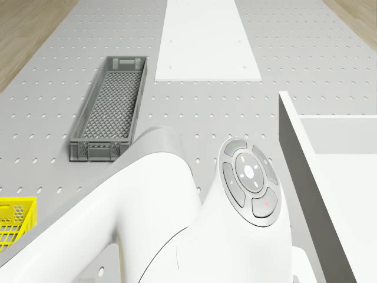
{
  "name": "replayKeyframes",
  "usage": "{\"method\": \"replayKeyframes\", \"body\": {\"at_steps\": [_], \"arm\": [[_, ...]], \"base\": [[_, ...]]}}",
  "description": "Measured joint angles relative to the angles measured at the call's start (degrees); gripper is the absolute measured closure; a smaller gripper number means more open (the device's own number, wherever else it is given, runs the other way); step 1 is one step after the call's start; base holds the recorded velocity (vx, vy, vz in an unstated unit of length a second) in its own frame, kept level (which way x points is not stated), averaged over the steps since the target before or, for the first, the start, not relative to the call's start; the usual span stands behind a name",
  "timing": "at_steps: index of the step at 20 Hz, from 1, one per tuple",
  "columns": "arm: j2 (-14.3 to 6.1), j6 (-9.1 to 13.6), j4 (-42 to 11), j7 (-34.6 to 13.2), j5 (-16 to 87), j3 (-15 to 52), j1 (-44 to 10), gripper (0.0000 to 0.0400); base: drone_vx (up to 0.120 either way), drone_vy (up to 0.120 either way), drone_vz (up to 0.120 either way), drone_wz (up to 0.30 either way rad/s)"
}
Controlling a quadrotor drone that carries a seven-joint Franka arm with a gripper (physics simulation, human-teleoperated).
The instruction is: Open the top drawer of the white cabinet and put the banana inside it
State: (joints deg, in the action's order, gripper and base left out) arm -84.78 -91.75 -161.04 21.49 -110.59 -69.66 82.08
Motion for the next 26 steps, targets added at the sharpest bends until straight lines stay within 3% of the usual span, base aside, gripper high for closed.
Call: {"method": "replayKeyframes", "body": {"at_steps": [12, 26], "arm": [[-0.47, -0.44, 0.03, 0.15, 0.21, -0.07, 0.18, 0.021], [-0.93, -0.87, 0.07, 0.29, 0.41, -0.13, 0.37, 0.021]], "base": [[-0.12, -0.01, 0.12, 0.0], [-0.12, -0.091, 0.12, 0.0]]}}
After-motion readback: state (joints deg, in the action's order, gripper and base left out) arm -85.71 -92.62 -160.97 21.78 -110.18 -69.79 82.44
